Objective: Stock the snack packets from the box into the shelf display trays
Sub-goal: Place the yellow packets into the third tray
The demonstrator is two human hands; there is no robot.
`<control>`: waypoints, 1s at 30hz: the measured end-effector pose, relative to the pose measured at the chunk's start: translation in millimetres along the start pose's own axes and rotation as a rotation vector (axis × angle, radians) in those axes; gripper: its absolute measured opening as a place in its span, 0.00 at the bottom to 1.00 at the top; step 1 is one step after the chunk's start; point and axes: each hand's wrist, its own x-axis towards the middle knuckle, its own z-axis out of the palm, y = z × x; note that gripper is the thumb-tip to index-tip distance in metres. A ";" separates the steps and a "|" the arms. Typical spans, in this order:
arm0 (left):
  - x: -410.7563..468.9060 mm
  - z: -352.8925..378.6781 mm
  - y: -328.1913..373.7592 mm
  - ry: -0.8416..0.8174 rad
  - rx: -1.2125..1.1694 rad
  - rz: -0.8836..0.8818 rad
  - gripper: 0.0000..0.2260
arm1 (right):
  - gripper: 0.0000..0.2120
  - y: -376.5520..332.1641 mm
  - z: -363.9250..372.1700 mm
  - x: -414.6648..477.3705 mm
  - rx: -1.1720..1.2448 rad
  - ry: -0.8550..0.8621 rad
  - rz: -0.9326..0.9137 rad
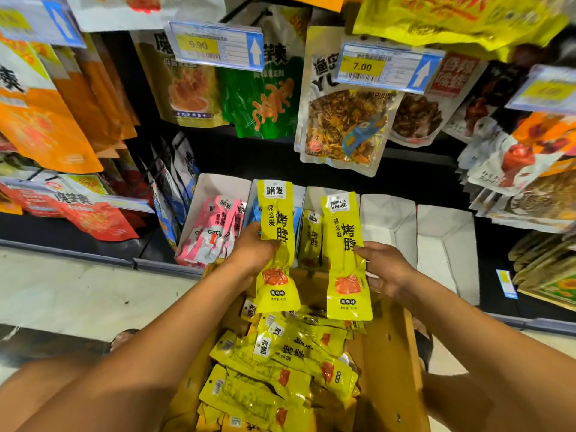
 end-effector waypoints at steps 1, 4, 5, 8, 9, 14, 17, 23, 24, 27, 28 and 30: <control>2.8 0.9 0.9 -0.004 0.004 0.001 0.12 | 0.07 -3.0 -3.3 5.7 -0.015 0.019 -0.003; 7.0 2.0 3.5 -0.022 0.010 0.002 0.11 | 0.02 -13.7 -6.4 29.2 -0.017 0.087 -0.006; 8.3 1.8 4.0 -0.020 0.011 0.007 0.12 | 0.01 -17.9 -4.8 38.0 -0.026 0.111 -0.007; 12.5 -0.4 3.9 -0.006 -0.005 0.025 0.15 | 0.06 -23.2 5.0 77.7 -0.063 0.148 -0.008; 13.0 -1.9 3.6 -0.005 -0.019 0.026 0.15 | 0.06 -23.3 9.6 90.5 -0.071 0.159 -0.007; 17.1 -7.7 -0.6 -0.001 -0.134 -0.007 0.16 | 0.09 -14.5 35.7 146.7 -0.094 0.230 -0.011; 25.1 -9.5 -4.9 0.026 -0.149 -0.039 0.16 | 0.11 1.9 45.1 178.2 -0.115 0.248 0.022; 36.3 -16.7 -12.8 0.017 -0.062 -0.046 0.17 | 0.13 46.8 57.6 218.3 -0.252 0.250 0.070; 36.8 -17.1 -12.7 0.017 -0.063 -0.043 0.17 | 0.14 51.8 59.7 221.9 -0.266 0.248 0.068; 36.2 -18.9 -12.1 0.010 -0.095 -0.053 0.18 | 0.12 59.8 65.9 229.7 -0.300 0.265 0.047; 35.2 -19.3 -11.9 0.005 -0.107 -0.056 0.18 | 0.11 61.3 66.3 231.6 -0.325 0.275 0.031; 31.2 -19.7 -10.1 -0.012 -0.126 -0.056 0.16 | 0.08 63.6 64.5 235.7 -0.421 0.280 -0.008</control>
